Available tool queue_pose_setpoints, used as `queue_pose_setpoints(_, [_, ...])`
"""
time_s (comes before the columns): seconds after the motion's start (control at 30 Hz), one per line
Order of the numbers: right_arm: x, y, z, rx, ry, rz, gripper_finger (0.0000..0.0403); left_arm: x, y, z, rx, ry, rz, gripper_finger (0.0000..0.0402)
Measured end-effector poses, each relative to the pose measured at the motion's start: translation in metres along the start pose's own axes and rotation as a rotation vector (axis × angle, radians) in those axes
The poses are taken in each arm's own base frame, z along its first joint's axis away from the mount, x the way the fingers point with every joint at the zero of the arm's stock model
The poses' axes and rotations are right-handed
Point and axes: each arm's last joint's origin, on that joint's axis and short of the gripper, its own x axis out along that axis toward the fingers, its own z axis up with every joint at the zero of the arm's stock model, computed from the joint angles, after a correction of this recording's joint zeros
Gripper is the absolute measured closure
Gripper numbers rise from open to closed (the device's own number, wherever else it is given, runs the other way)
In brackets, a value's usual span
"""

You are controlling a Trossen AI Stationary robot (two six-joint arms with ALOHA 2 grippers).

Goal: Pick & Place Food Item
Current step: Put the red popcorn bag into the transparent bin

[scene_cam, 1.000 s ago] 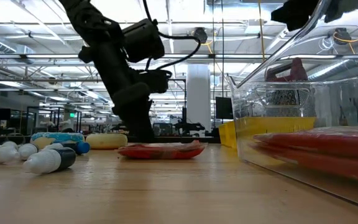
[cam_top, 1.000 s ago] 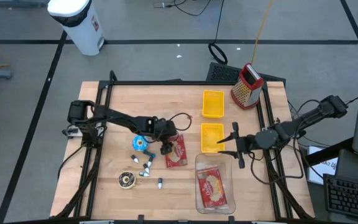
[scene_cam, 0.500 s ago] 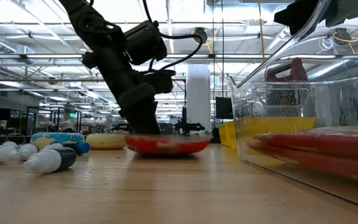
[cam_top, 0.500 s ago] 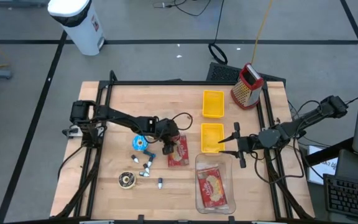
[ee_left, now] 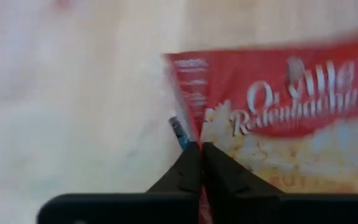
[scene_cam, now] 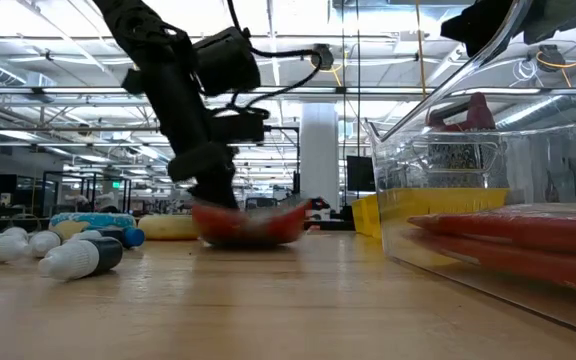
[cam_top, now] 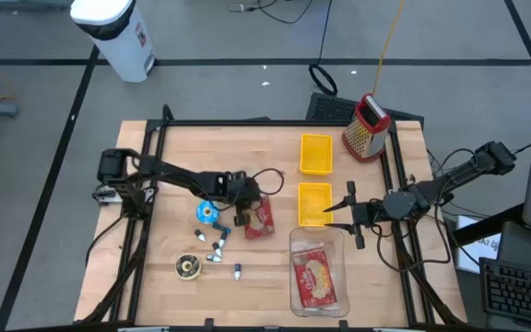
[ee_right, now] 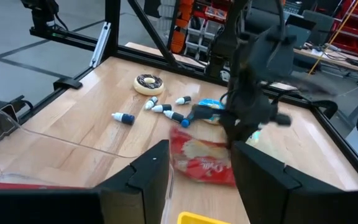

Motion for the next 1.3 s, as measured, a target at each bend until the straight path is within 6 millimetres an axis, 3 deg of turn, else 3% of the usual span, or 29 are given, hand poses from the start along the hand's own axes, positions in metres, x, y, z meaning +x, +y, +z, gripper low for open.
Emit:
queue_pose_setpoints(0.33, [0.001,-0.002,0.009,0.033,-0.088,-0.022,0.0243,-0.077,0.002,0.025,0.237,-0.225,0.394,0.0396])
queue_pose_setpoints(0.5, [0.009,-0.013,0.012,0.182,-0.141,-0.086,0.0243,-0.099,-0.01,0.035,0.331,-0.338,0.484,0.0398])
queue_pose_setpoints(0.73, [0.032,-0.036,0.002,0.272,-0.123,-0.228,0.0238,-0.109,-0.025,0.044,0.399,-0.452,0.495,0.0399])
queue_pose_setpoints(0.97, [0.055,-0.054,-0.005,0.317,-0.183,-0.225,0.0191,-0.111,-0.031,0.045,0.438,-0.464,0.495,0.0397])
queue_pose_setpoints(1.3, [0.095,-0.08,0.016,0.325,-0.034,-0.183,0.0165,-0.111,-0.031,0.045,0.441,-0.464,0.496,0.0397])
